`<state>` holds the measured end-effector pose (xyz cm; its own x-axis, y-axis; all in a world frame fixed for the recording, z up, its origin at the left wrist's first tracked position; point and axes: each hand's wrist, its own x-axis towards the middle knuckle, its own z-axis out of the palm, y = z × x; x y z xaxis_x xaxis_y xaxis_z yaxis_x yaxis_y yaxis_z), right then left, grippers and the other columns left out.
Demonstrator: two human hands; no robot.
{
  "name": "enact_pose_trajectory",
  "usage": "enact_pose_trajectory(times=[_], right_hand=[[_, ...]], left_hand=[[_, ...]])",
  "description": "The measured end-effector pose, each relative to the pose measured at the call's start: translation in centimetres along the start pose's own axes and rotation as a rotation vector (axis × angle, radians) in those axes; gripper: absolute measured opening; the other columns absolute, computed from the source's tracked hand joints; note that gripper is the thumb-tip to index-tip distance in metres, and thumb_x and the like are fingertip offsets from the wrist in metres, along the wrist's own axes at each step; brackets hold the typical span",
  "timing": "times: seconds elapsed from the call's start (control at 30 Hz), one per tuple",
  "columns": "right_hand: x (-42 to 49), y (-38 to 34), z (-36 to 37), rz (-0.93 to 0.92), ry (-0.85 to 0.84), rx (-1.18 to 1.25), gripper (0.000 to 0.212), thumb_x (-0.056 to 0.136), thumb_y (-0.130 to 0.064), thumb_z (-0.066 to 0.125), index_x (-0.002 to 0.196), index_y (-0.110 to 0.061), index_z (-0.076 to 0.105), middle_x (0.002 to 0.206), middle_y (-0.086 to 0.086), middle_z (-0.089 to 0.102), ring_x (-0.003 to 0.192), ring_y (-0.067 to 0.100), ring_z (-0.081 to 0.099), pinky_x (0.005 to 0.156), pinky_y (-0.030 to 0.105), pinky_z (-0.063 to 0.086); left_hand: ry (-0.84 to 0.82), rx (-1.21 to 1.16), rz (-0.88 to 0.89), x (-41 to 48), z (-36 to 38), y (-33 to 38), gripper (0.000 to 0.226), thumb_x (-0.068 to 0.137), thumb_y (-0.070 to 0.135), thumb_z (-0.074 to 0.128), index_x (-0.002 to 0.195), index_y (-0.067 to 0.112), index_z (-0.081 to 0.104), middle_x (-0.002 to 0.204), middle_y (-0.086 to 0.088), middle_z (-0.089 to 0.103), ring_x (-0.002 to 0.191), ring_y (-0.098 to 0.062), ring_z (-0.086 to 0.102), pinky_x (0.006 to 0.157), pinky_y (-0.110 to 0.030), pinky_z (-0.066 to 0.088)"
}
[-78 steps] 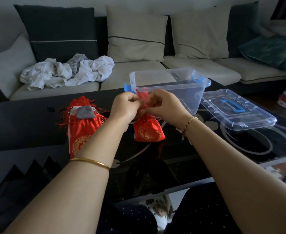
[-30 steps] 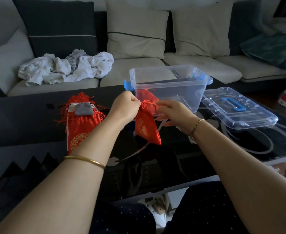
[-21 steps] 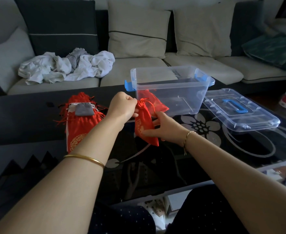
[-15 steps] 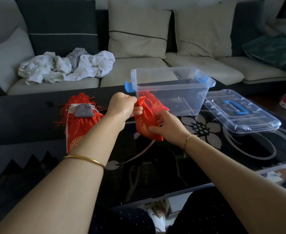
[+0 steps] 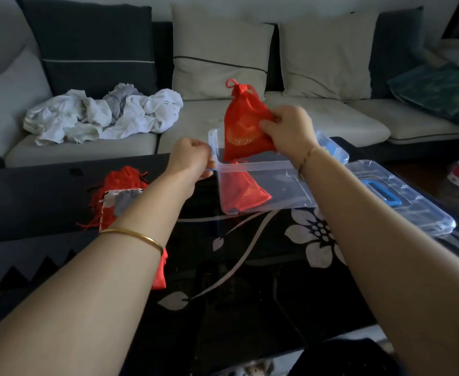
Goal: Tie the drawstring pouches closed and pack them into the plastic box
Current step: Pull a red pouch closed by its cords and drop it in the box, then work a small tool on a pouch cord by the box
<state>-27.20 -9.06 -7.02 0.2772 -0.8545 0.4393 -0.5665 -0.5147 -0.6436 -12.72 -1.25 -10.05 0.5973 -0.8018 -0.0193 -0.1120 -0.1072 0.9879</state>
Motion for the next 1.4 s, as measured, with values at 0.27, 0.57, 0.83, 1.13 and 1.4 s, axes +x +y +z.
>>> enact_pose_trajectory(times=[0.27,0.57,0.83,1.13,1.4], right_hand=[[9.1,2.1,6.1,0.232,-0.469,-0.273,0.024,0.082,-0.015,0.065,0.101,0.000,0.066,0.043,0.001,0.057,0.029,0.011,0.049,0.029,0.016,0.037],[7.3,0.0,7.3,0.198,-0.926,-0.867,0.040,0.096,-0.034,0.048,0.126,-0.007,0.054,0.118,0.003,0.059,0.116,0.021,0.055,0.067,0.027,0.043],[4.8,-3.4,7.0,0.001,-0.280,-0.328,0.015,0.084,-0.004,0.048,0.080,-0.001,0.062,0.079,0.011,0.063,0.075,0.027,0.059,0.069,0.030,0.048],[-6.8,-6.9,14.6,0.042,-0.741,-0.003,0.025,0.084,0.002,0.047,0.097,0.009,0.067,0.089,0.025,0.071,0.082,0.033,0.071,0.076,0.046,0.058],[-7.2,-6.9,19.4,0.084,-0.539,0.037,0.034,0.088,-0.027,0.054,0.064,-0.003,0.061,0.060,0.007,0.055,0.060,0.020,0.052,0.060,0.031,0.044]], left_hand=[[0.008,0.085,-0.011,4.9,-0.3,-0.8,0.015,0.093,0.012,0.043,0.080,0.014,0.050,0.079,-0.003,0.056,0.066,-0.012,0.056,0.057,-0.023,0.046],[0.006,0.126,-0.006,6.0,-0.7,-2.5,0.018,0.095,0.011,0.044,0.080,0.015,0.052,0.085,-0.005,0.058,0.073,-0.014,0.057,0.061,-0.024,0.048],[0.276,0.246,0.044,3.3,-4.8,-3.8,0.022,0.089,0.002,0.044,0.102,0.007,0.060,0.109,-0.015,0.063,0.099,-0.028,0.062,0.076,-0.030,0.047],[0.598,0.491,-0.172,-1.7,-10.4,-8.7,0.033,0.092,0.024,0.049,0.123,0.013,0.057,0.133,-0.017,0.046,0.124,-0.038,0.040,0.100,-0.050,0.037],[0.416,0.664,-0.006,-2.1,-13.0,-10.9,0.033,0.092,0.028,0.054,0.124,0.021,0.059,0.127,-0.012,0.054,0.121,-0.037,0.045,0.098,-0.051,0.042]])
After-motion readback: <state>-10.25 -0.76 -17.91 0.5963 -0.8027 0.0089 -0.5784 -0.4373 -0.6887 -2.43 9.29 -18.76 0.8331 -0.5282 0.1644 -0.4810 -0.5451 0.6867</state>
